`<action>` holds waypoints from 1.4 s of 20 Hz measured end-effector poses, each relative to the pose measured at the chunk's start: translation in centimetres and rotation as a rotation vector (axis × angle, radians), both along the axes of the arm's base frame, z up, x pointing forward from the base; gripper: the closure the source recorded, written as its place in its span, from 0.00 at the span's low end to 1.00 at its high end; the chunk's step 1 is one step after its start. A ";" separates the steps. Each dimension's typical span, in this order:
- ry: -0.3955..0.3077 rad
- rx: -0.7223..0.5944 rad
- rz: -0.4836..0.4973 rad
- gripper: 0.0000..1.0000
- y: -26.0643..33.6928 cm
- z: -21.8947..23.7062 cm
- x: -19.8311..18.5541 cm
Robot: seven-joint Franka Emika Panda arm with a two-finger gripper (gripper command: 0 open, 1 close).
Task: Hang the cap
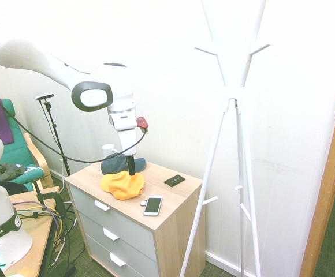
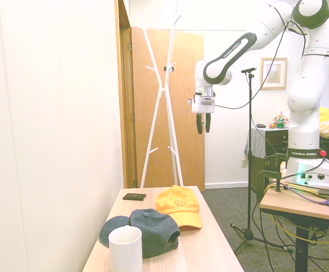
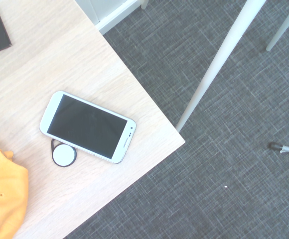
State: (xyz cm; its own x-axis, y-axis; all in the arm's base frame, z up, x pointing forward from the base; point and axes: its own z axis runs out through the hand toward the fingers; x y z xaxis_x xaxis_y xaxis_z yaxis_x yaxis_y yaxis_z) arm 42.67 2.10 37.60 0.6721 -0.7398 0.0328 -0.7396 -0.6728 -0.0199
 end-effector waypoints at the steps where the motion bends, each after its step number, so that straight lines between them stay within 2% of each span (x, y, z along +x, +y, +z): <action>1: 0.001 0.000 0.000 0.00 0.0 0.0 0.0; 4: -0.003 -0.002 0.007 0.00 0.8 -0.2 0.2; 7: -0.017 -0.003 0.037 0.00 4.1 -1.0 1.4; 12: -0.016 0.001 0.092 0.00 11.7 -4.8 5.0; 18: 0.031 -0.010 0.126 0.00 18.3 -10.0 8.2; 22: 0.073 -0.029 0.164 0.00 21.9 -13.6 8.1; 28: 0.122 -0.046 0.211 0.00 25.7 -16.9 5.8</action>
